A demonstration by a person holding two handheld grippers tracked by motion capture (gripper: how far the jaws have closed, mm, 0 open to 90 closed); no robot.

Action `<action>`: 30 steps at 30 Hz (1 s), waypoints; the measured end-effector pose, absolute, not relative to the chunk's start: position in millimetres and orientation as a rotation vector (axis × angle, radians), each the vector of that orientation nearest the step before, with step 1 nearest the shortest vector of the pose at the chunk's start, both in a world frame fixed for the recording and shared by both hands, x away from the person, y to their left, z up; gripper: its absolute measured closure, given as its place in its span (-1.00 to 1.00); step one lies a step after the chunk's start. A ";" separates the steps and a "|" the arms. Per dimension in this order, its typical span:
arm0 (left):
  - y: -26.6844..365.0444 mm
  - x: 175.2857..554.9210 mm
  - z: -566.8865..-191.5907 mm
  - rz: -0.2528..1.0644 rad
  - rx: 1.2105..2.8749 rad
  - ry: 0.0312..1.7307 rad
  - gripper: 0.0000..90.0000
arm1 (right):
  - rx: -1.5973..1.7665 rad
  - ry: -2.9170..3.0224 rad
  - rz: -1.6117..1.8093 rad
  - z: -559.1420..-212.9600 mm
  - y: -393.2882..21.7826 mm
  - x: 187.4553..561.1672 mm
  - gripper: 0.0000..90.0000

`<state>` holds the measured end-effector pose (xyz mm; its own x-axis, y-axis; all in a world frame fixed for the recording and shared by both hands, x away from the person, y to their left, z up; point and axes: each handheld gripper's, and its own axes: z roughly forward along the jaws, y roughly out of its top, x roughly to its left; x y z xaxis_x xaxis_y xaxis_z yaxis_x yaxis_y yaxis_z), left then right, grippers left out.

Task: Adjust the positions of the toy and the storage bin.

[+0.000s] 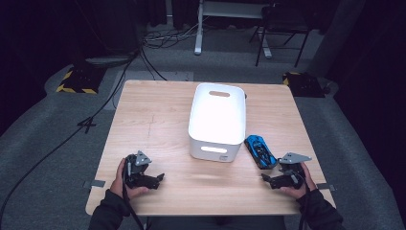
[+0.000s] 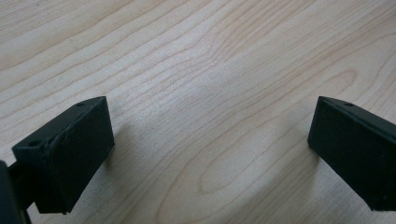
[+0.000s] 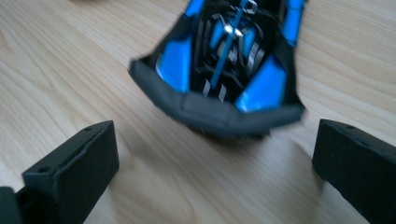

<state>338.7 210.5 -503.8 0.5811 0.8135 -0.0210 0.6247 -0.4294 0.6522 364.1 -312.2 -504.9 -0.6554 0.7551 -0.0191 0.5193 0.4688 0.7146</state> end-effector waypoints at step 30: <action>207.5 339.9 -503.3 0.390 2.197 1.133 -0.99 | 1.181 2.292 0.993 -502.6 -283.8 403.1 -0.63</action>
<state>339.9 207.5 -503.3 0.5868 0.8094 -0.0231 0.6234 -0.4334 0.6508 403.1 -283.8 -502.6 -0.5769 0.8168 -0.0100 0.5514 0.3984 0.7330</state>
